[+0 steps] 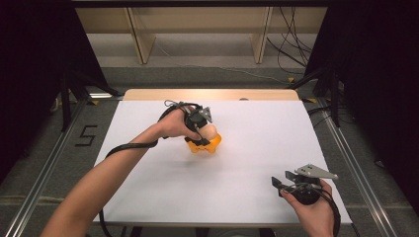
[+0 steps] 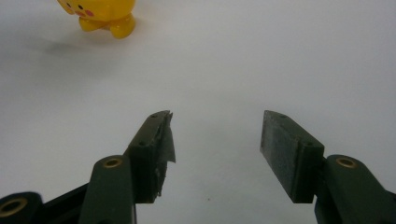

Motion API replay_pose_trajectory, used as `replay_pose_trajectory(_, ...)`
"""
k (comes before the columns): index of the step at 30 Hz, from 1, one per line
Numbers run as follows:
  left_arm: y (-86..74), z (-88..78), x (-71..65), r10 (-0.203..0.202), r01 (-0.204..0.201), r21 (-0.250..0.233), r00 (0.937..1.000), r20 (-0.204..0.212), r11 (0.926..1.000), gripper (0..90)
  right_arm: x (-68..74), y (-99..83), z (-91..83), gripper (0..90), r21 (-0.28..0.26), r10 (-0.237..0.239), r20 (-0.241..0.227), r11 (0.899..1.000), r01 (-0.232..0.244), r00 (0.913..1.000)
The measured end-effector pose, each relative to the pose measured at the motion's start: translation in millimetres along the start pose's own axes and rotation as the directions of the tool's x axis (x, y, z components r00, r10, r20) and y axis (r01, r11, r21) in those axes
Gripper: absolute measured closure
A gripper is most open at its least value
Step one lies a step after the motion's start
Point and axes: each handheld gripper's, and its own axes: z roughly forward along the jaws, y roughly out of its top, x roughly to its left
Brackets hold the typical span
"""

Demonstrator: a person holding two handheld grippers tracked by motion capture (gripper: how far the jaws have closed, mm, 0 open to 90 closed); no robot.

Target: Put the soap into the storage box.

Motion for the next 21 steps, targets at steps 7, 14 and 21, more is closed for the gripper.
replay_pose_trajectory(7, -0.5, 2.6, 0.1, -0.022, 0.022, -0.009, 0.9998, -0.001, 0.9997, 32.1, 0.2, 0.0, -0.1, 43.7, 0.003, 0.001, 0.001, 1.0, -0.001, 1.0)
replay_pose_trajectory(14, -1.0, 4.2, 1.2, -0.022, 0.022, 0.018, 0.9997, 0.006, 0.9996, 31.9, -0.3, -0.1, 0.3, 43.6, 0.0, -0.005, 0.003, 1.0, 0.005, 1.0)
replay_pose_trajectory(21, 1.7, -1.0, 1.9, -0.095, 0.096, -0.043, 0.9952, 0.022, 0.9945, 29.6, 2.4, -0.9, 0.4, 43.4, 0.012, 0.031, -0.003, 0.999, -0.031, 0.9995)
